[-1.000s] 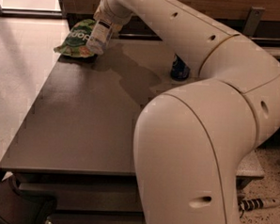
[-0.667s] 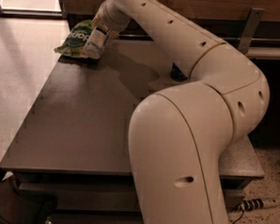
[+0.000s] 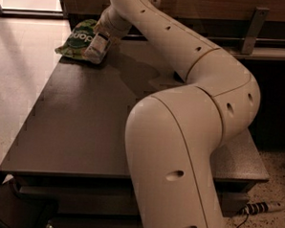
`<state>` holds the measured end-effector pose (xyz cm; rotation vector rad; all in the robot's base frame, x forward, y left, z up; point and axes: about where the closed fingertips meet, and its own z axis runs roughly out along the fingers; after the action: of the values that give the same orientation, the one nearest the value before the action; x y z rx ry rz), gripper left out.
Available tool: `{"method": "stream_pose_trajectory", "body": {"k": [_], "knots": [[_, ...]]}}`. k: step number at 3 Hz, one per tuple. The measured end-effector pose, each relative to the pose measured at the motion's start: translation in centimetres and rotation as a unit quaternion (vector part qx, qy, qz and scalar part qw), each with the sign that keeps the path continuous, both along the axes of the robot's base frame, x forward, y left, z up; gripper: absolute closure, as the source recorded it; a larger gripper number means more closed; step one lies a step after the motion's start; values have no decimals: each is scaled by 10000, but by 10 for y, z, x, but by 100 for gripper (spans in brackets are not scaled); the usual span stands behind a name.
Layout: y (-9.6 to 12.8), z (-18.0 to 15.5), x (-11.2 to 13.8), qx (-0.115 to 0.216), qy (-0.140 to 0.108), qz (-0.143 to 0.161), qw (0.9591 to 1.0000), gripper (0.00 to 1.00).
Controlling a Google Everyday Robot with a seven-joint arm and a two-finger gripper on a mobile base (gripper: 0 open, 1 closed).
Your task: Move blue plastic bottle near green rice chip bag
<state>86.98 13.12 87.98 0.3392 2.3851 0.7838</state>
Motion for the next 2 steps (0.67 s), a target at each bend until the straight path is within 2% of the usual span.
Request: {"method": "stream_pose_trajectory", "body": {"k": [2], "knots": [[3,-6,0,-23,31,27,10000,36]]}}
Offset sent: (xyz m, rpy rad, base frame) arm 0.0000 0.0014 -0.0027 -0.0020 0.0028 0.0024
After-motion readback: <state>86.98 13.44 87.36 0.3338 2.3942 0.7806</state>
